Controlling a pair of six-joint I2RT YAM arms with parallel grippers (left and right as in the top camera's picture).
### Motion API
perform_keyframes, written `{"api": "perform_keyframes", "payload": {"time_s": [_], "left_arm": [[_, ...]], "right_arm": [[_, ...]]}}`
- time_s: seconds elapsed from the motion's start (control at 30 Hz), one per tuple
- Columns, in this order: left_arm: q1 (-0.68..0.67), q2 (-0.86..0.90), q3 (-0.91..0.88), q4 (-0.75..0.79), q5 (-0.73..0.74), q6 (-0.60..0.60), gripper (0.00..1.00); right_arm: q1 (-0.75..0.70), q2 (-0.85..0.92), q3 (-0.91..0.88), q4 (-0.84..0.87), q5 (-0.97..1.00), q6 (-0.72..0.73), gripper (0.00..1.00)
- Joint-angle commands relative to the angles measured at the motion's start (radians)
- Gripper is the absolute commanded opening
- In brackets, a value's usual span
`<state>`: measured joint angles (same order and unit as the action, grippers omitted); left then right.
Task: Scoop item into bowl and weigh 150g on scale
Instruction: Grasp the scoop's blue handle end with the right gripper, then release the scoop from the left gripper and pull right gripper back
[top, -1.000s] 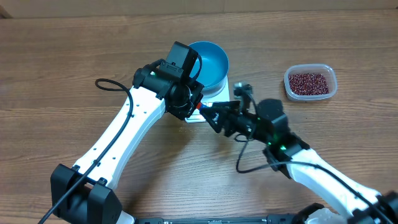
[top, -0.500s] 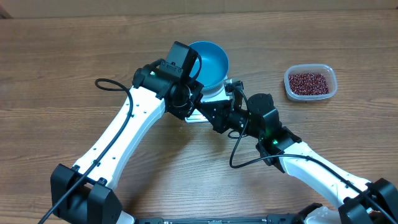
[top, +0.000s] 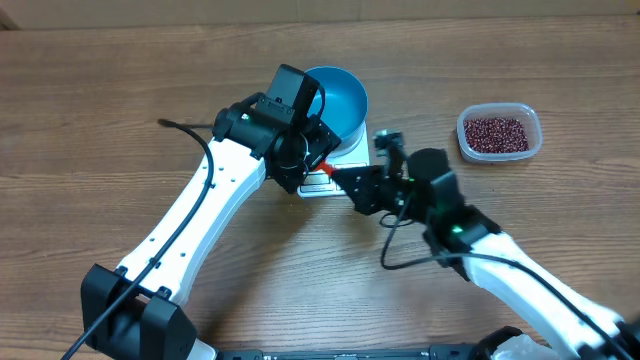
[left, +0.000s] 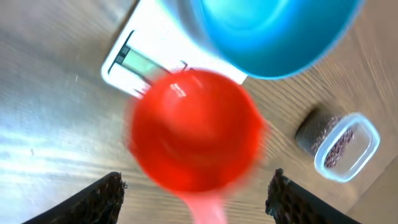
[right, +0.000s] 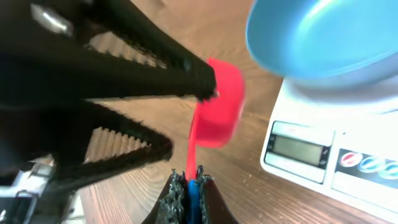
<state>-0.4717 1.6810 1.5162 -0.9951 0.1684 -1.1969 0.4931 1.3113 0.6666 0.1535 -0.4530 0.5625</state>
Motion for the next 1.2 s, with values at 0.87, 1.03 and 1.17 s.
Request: {"api": "perform_keyframes", "payload": {"time_s": [0.87, 1.03, 1.17], "left_arm": [[-0.158, -0.127, 0.059, 0.071, -0.298, 0.792, 0.04], [-0.198, -0.073, -0.029, 0.11, -0.357, 0.799, 0.04], [-0.205, -0.003, -0.08, 0.144, -0.36, 0.818, 0.04]], "right_arm": [[-0.254, -0.621, 0.015, -0.775, 0.496, -0.153, 0.04], [-0.311, -0.621, 0.015, -0.792, 0.504, -0.153, 0.04], [-0.346, -0.621, 0.015, -0.812, 0.504, -0.153, 0.04]]}}
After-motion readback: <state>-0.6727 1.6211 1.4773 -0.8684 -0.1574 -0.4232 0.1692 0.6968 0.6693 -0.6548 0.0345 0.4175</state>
